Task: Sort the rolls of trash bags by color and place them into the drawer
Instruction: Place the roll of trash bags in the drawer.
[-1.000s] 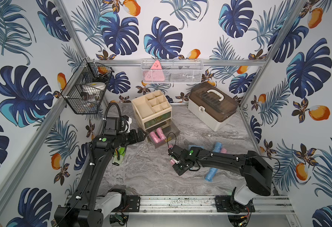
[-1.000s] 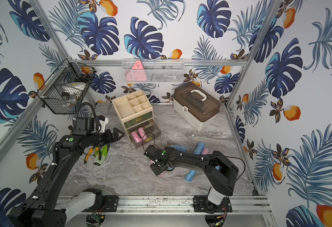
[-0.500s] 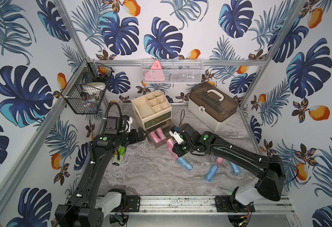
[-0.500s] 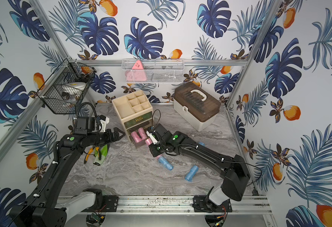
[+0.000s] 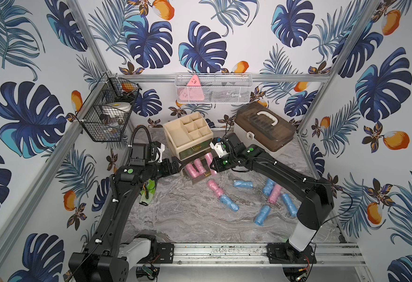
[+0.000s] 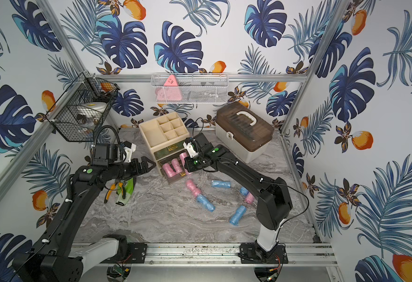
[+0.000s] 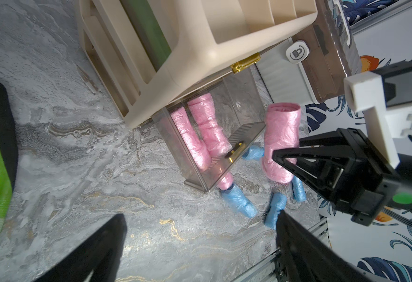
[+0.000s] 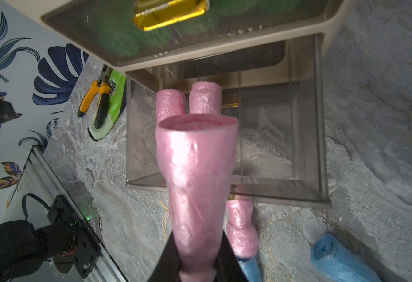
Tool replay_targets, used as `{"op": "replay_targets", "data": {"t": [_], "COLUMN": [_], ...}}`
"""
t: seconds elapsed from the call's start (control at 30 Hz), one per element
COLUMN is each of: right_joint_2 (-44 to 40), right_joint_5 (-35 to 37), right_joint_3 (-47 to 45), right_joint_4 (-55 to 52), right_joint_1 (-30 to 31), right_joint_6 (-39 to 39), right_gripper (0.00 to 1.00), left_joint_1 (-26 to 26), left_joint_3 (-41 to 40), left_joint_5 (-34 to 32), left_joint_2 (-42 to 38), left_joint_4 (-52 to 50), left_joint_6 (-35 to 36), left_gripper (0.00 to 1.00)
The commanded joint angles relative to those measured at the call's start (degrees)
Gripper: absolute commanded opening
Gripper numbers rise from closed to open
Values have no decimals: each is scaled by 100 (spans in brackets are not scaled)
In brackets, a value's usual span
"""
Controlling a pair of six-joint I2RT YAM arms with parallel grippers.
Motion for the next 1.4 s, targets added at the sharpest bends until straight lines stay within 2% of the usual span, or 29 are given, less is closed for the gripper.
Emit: {"op": "replay_targets", "data": {"t": [0.0, 0.37, 0.57, 0.93, 1.03, 1.13, 1.23, 1.37], "right_joint_2": [239, 1136, 1560, 1973, 2021, 2015, 1907, 1686], "right_joint_5": [-202, -282, -409, -1168, -1321, -1334, -1263, -1112], "right_joint_3": [257, 1085, 1233, 1424, 1502, 1526, 1477, 1398], "right_joint_4": [214, 49, -53, 137, 133, 120, 131, 131], "right_joint_1": [-75, -295, -314, -311, -305, -312, -309, -326], "right_joint_6": [-22, -43, -47, 264, 311, 339, 349, 349], "right_gripper": [12, 12, 12, 13, 19, 36, 47, 55], "left_joint_1": [17, 10, 12, 16, 11, 10, 14, 10], "left_joint_3": [40, 19, 26, 62, 75, 84, 89, 92], "left_joint_5": [50, 40, 57, 22, 14, 22, 30, 41], "left_joint_2": [6, 6, 24, 6, -2, -2, -2, -2], "left_joint_4": [123, 96, 124, 79, 53, 53, 54, 68], "left_joint_6": [-61, -26, -50, -45, -47, -47, -55, -79], "left_gripper": [99, 99, 99, 99, 99, 99, 99, 99]}}
